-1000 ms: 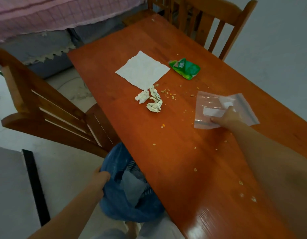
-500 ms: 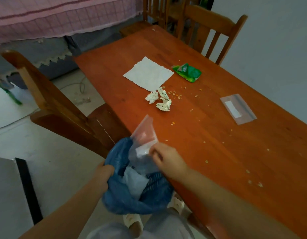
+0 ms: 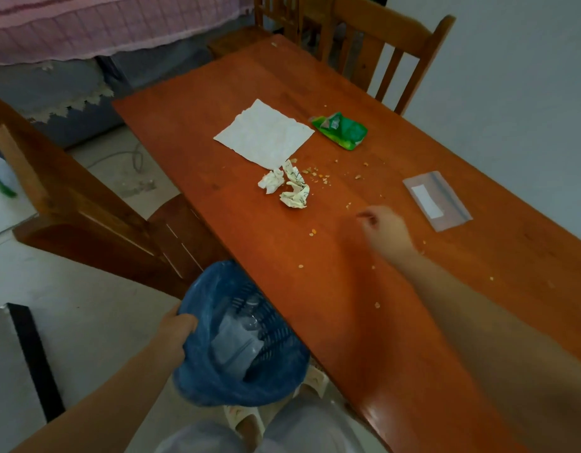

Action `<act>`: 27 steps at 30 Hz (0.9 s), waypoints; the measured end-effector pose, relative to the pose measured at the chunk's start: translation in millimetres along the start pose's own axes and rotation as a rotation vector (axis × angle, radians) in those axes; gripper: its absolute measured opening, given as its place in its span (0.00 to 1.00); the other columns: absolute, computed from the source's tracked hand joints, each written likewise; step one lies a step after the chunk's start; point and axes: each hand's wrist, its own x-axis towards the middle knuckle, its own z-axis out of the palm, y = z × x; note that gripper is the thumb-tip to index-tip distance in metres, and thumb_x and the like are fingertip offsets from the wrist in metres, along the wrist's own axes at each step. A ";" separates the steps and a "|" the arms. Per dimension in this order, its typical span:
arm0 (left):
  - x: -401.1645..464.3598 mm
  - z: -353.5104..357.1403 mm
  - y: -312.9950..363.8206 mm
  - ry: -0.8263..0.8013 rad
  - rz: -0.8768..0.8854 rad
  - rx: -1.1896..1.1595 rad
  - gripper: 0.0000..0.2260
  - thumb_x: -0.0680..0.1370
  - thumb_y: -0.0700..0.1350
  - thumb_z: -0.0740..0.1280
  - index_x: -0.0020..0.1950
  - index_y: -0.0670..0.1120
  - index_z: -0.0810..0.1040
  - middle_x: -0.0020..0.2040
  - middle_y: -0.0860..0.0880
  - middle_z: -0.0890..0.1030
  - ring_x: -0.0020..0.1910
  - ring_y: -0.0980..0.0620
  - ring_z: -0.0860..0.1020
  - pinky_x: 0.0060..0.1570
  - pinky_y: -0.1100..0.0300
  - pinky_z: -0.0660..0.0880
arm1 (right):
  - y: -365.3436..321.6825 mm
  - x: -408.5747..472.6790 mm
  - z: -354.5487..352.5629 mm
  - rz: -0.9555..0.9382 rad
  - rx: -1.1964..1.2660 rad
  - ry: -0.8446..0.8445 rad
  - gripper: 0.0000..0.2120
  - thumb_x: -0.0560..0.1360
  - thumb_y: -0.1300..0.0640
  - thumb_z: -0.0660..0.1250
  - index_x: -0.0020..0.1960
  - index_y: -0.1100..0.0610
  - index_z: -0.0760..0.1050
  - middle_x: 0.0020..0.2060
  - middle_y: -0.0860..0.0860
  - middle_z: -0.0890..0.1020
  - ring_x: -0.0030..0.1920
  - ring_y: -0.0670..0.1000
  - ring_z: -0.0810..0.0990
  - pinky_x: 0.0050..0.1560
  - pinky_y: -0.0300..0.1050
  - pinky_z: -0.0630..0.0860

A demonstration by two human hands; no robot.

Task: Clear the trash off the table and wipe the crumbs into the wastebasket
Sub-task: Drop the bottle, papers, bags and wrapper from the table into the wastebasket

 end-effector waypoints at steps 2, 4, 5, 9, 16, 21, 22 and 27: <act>-4.6 6.3 4.5 0.029 -0.016 -0.023 0.20 0.71 0.26 0.54 0.60 0.39 0.73 0.44 0.39 0.78 0.44 0.37 0.77 0.47 0.46 0.76 | 49.9 31.6 -30.0 0.145 -0.091 0.081 0.14 0.78 0.60 0.59 0.63 0.58 0.72 0.62 0.59 0.74 0.55 0.56 0.77 0.54 0.49 0.74; -4.6 10.2 6.8 0.055 -0.035 -0.041 0.21 0.71 0.27 0.54 0.60 0.41 0.73 0.44 0.39 0.78 0.42 0.38 0.76 0.43 0.48 0.76 | 89.3 51.3 -46.5 0.291 -0.166 0.086 0.19 0.78 0.57 0.60 0.67 0.60 0.66 0.66 0.61 0.69 0.57 0.61 0.76 0.55 0.55 0.75; -3.2 11.9 6.8 0.063 -0.037 -0.032 0.22 0.71 0.27 0.54 0.62 0.40 0.72 0.47 0.38 0.78 0.43 0.38 0.76 0.45 0.46 0.76 | 103.2 58.2 -49.6 0.342 -0.205 0.055 0.23 0.77 0.55 0.61 0.69 0.61 0.63 0.68 0.62 0.67 0.60 0.63 0.74 0.57 0.59 0.74; -3.0 19.2 5.4 0.085 -0.051 -0.045 0.24 0.71 0.27 0.54 0.65 0.39 0.72 0.50 0.37 0.78 0.49 0.36 0.76 0.49 0.45 0.76 | 123.3 71.0 -38.8 0.402 -0.355 -0.013 0.20 0.78 0.53 0.61 0.64 0.64 0.66 0.58 0.64 0.74 0.53 0.63 0.78 0.46 0.54 0.76; -2.0 21.4 4.8 0.082 -0.063 -0.083 0.24 0.72 0.27 0.55 0.66 0.40 0.72 0.53 0.37 0.78 0.48 0.36 0.76 0.41 0.50 0.77 | 120.7 76.6 -58.3 0.414 -0.302 0.134 0.11 0.77 0.67 0.56 0.56 0.65 0.74 0.44 0.63 0.80 0.43 0.62 0.79 0.42 0.52 0.76; -0.2 9.7 4.3 0.044 -0.030 -0.089 0.22 0.71 0.27 0.55 0.62 0.40 0.73 0.50 0.37 0.78 0.48 0.36 0.77 0.47 0.45 0.77 | 47.4 44.1 -44.4 0.053 -0.025 0.306 0.10 0.78 0.62 0.59 0.56 0.61 0.76 0.43 0.59 0.82 0.37 0.53 0.76 0.34 0.42 0.72; -0.6 5.5 4.4 0.035 -0.020 -0.097 0.22 0.71 0.27 0.55 0.62 0.39 0.73 0.49 0.38 0.78 0.49 0.35 0.77 0.50 0.43 0.76 | 23.6 32.3 -33.1 -0.043 0.041 0.292 0.10 0.77 0.62 0.60 0.56 0.61 0.76 0.43 0.59 0.82 0.37 0.53 0.78 0.34 0.43 0.74; 4.5 -21.7 4.0 -0.002 0.008 -0.103 0.21 0.70 0.27 0.55 0.60 0.37 0.73 0.42 0.38 0.78 0.44 0.36 0.77 0.43 0.47 0.77 | -87.2 -47.3 53.8 -0.467 0.195 0.111 0.13 0.72 0.66 0.62 0.55 0.61 0.79 0.47 0.57 0.84 0.46 0.55 0.83 0.49 0.45 0.76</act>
